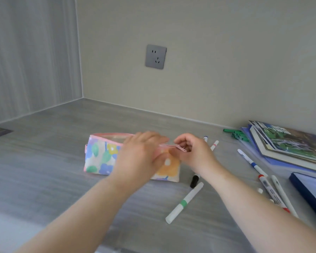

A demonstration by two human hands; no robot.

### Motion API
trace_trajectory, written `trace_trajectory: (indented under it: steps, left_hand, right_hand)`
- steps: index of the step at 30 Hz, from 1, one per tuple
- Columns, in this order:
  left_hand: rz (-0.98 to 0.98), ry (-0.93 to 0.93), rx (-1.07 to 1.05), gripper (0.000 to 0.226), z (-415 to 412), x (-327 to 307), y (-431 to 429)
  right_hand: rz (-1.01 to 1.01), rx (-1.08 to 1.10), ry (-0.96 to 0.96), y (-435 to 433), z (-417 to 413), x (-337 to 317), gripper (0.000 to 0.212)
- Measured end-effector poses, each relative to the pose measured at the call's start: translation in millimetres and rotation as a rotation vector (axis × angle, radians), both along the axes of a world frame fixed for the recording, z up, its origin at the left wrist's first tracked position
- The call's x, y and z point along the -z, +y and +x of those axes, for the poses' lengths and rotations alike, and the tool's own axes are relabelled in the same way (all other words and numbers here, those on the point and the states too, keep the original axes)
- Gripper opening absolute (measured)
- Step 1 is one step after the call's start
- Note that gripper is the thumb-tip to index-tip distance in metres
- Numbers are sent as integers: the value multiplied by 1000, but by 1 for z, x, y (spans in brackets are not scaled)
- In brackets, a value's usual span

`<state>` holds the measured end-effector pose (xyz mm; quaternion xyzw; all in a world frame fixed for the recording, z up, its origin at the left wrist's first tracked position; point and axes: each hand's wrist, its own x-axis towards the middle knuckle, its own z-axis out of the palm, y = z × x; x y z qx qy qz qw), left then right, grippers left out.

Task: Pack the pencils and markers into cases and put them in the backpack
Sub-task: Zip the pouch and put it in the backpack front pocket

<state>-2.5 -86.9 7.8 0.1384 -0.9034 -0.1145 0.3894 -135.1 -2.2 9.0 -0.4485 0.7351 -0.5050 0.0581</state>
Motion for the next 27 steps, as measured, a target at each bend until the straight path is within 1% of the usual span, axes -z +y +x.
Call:
trace_trajectory:
  steps: [2, 3, 5, 8, 11, 13, 15, 17, 19, 21, 23, 25, 27]
  left_hand:
    - [-130, -45, 3, 41, -15, 6, 16]
    - [-156, -40, -1, 40, -20, 8, 19]
    - [-174, -4, 8, 37, -26, 13, 19]
    - [-201, 75, 21, 27, -30, 14, 19]
    - [-234, 155, -14, 20, -32, 13, 19]
    - [-195, 223, -43, 21, -33, 17, 19]
    - [-151, 269, -68, 24, -34, 19, 21]
    - [-193, 283, -111, 23, -36, 19, 24]
    - [-259, 285, -182, 23, -35, 16, 27]
    - [-308, 268, -256, 25, -33, 13, 28]
    - [-350, 238, -317, 25, -32, 9, 29]
    - [-398, 207, -338, 24, -32, 5, 32]
    - [-445, 213, -328, 24, -30, 5, 33]
  right_hand:
    - [-10, -31, -35, 6, 2, 1, 35]
    - [-5, -55, -49, 10, 2, 1, 34]
    - [-3, -96, -83, 19, 1, 3, 33]
    - [-66, -148, -162, 26, 2, 7, 35]
    - [-60, -182, -97, 27, 3, 9, 36]
    - [-45, -182, -60, 28, 4, 9, 34]
    - [-15, -179, -17, 27, 7, 11, 38]
    - [19, -140, 66, 23, 13, 15, 38]
    - [13, -74, 105, 19, 16, 17, 36]
    - [-12, -37, 94, 18, 19, 17, 36]
    - [-17, -24, 73, 19, 20, 17, 41]
    - [0, -18, 33, 20, 20, 18, 45]
    - [-9, -20, -12, 22, 19, 20, 43]
